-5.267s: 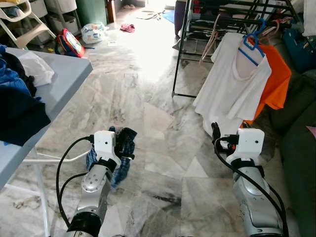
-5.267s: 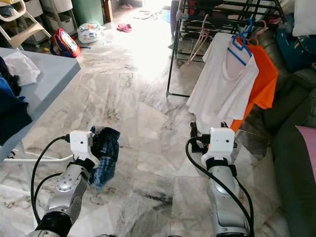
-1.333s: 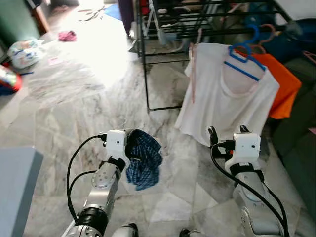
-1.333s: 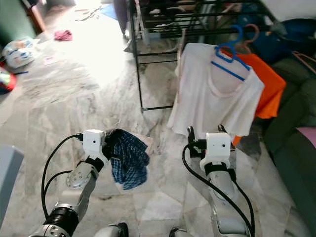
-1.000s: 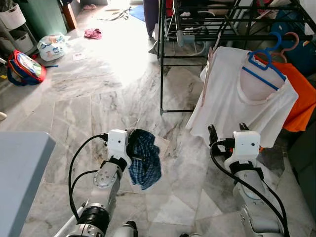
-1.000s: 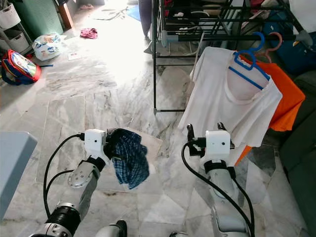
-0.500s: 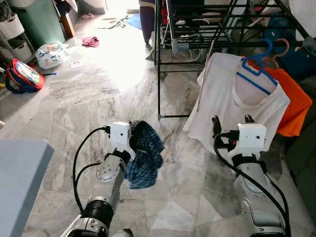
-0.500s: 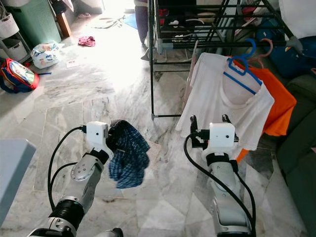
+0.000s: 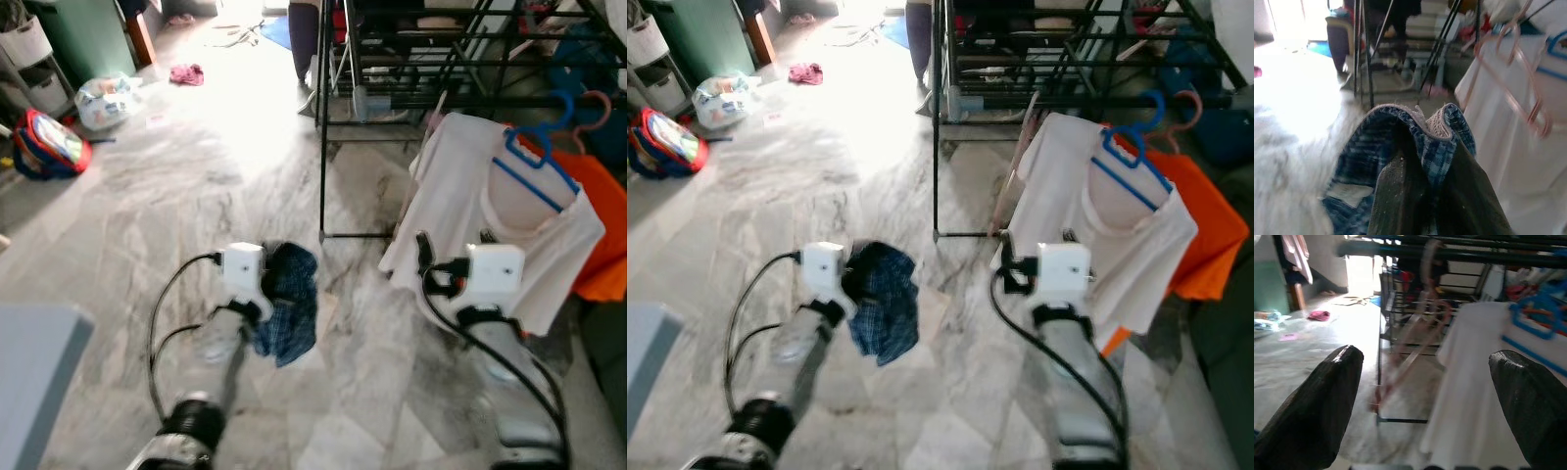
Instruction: Hang hanger
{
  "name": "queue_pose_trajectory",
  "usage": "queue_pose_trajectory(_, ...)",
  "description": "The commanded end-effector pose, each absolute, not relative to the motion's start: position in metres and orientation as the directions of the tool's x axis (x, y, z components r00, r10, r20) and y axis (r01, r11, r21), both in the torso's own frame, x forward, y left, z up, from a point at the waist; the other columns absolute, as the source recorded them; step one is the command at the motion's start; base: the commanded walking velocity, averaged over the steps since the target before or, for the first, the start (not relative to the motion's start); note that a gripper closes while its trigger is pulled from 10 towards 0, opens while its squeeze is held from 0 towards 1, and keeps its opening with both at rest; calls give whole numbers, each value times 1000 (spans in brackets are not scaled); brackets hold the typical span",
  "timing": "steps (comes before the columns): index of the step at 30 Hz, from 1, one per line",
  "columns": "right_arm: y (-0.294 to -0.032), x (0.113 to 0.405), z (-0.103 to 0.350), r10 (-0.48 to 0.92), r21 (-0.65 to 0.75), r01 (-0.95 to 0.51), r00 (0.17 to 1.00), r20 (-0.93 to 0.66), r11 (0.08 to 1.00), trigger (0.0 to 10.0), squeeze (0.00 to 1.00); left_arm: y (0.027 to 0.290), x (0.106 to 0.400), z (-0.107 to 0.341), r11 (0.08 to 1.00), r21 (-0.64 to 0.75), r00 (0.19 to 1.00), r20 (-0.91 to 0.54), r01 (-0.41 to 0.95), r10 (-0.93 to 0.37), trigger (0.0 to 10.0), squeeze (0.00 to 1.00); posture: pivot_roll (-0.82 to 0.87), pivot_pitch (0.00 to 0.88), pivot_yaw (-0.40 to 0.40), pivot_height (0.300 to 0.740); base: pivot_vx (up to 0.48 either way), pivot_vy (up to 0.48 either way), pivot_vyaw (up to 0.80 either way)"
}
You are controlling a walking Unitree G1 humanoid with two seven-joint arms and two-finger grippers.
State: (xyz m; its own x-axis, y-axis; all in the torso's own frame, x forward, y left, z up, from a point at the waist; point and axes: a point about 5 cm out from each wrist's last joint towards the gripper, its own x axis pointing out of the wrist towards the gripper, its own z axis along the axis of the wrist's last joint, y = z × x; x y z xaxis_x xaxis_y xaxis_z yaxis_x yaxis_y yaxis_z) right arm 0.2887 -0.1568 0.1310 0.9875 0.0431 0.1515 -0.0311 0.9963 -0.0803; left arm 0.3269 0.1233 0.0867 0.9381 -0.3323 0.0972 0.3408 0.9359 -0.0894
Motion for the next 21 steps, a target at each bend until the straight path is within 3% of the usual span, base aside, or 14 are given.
queue_pose_trajectory(1,-166,288,131,15,-100,0,990,143,995,10000,0,109,327,89,921,-96,924,113,377,-366,10000,0,-48,114,-4,740,382,0,0)
queue_pose_trajectory(16,-166,290,126,7,-162,13,992,126,987,10000,0,108,327,89,919,-96,922,108,381,-371,10000,0,-48,112,-4,740,379,0,0)
queue_pose_trajectory(21,-160,289,121,35,-173,-18,995,97,985,10000,0,110,326,86,921,-107,926,95,374,-365,10000,0,-45,115,-5,740,287,358,0)
